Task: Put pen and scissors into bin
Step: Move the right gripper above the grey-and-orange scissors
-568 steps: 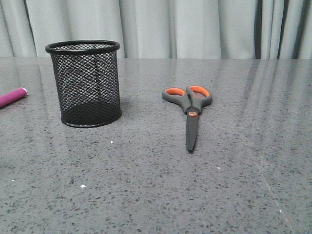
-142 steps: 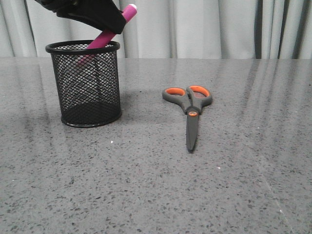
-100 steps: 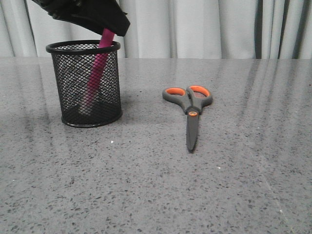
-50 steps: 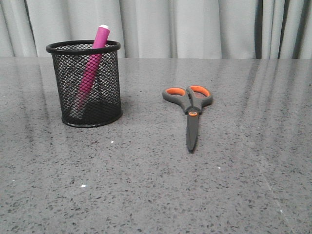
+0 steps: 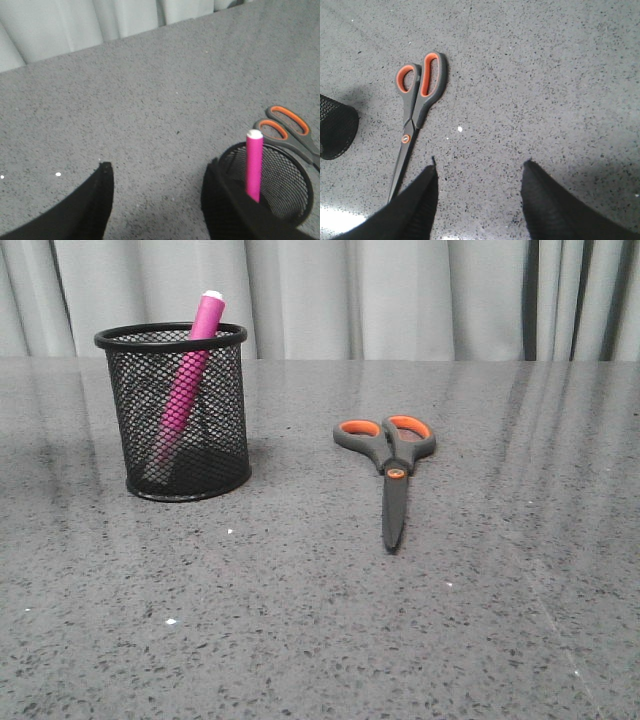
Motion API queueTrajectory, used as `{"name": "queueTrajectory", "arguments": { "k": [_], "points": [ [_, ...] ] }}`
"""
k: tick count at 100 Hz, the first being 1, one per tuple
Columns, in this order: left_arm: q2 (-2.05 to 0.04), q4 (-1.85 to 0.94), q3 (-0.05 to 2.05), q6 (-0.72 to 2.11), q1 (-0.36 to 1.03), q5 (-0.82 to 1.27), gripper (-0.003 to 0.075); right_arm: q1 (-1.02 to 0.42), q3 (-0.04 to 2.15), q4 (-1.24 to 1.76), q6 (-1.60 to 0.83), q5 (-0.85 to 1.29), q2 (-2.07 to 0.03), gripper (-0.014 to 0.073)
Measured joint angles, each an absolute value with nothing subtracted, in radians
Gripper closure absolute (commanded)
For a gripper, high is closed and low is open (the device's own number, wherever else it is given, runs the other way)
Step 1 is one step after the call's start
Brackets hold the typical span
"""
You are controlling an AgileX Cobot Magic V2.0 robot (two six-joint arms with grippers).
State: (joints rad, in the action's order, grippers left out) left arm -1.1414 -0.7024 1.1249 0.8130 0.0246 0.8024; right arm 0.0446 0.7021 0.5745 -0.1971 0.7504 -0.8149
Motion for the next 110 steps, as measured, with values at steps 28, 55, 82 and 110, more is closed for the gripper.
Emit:
{"name": "queueTrajectory", "arguments": {
  "k": [28, 55, 82, 110],
  "points": [
    [-1.141, -0.701, 1.125, 0.724, -0.024, 0.817, 0.0358, 0.045, 0.721, 0.577, -0.272, 0.779, -0.824, 0.0254],
    [-1.123, -0.701, 1.125, 0.601, -0.129, 0.797, 0.0358, 0.008, 0.861, 0.552, -0.291, 0.863, -0.926, 0.0254],
    [-1.036, -0.704, 1.102, 0.586, -0.132, 0.761, 0.0358, -0.201, 1.044, 0.329, -0.163, 0.897, -1.059, 0.0254],
    [-0.978, -0.706, 1.031, 0.58, -0.132, 0.731, 0.0358, -0.488, 1.231, -0.007, 0.163, 1.012, -1.266, 0.0254]
  ]
}}
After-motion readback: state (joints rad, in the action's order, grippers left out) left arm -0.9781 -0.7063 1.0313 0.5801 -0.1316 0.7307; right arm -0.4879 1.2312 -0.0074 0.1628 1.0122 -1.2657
